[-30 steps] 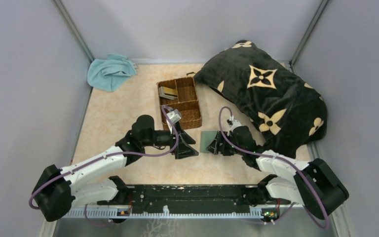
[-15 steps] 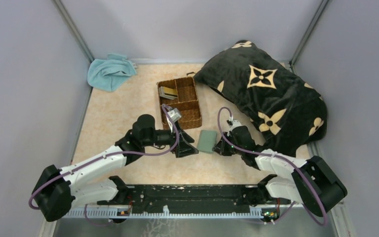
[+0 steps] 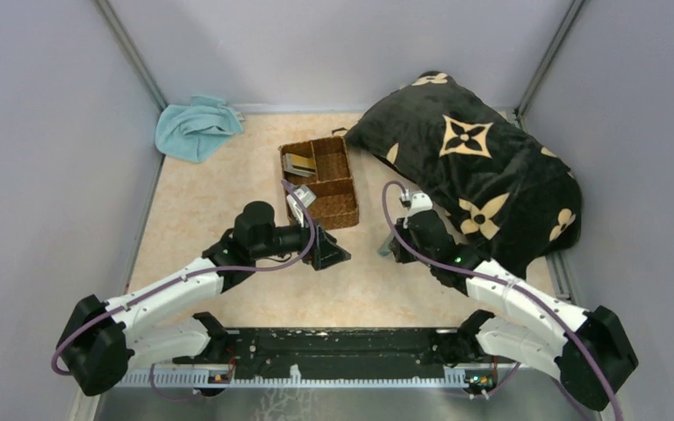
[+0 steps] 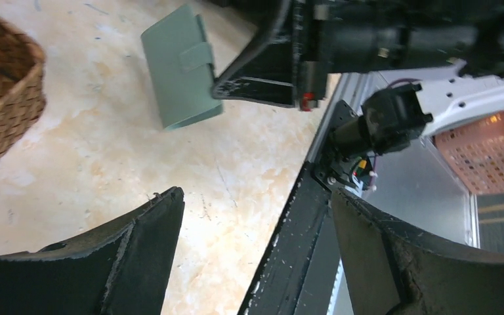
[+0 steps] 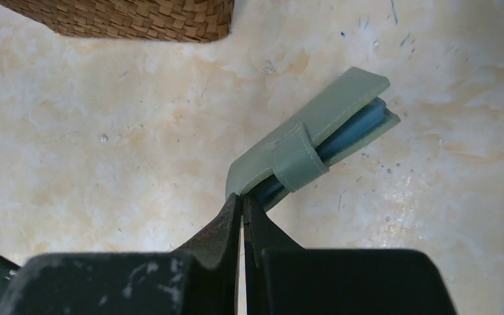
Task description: Take the credit cards out of the card holder
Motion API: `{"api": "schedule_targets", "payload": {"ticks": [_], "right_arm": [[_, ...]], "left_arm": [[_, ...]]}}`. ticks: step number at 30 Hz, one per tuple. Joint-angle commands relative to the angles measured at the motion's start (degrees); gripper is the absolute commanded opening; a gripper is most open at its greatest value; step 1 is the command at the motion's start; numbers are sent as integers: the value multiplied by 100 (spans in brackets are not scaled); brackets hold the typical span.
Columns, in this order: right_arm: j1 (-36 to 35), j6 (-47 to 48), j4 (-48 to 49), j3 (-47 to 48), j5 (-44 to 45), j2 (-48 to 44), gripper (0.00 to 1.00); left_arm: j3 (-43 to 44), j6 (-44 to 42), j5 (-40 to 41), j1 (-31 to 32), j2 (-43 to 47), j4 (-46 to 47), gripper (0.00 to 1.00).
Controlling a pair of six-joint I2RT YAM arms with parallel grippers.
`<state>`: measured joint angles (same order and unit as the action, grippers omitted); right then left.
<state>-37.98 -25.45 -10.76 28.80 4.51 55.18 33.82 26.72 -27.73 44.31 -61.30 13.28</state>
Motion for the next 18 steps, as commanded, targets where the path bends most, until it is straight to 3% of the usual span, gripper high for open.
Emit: {"api": "schedule_targets", "payload": {"ticks": [1,5,14,18], "right_arm": [[-761,240,-1213,868,1850,165,0],[-1507,-107,-2213,1644,3278,1156,0],[-1947,-625,-2931,2443,4250,2880,0],[-2232,-677,-2881,2651,4298,3047,0]], "left_arm": [[195,152,543,-62,-22,-154,89],[243,153,833,-72,39,-383,91],[41,26,1136,-105,547,-742,95],[-53,3,1194,-155,714,-830,96]]}}
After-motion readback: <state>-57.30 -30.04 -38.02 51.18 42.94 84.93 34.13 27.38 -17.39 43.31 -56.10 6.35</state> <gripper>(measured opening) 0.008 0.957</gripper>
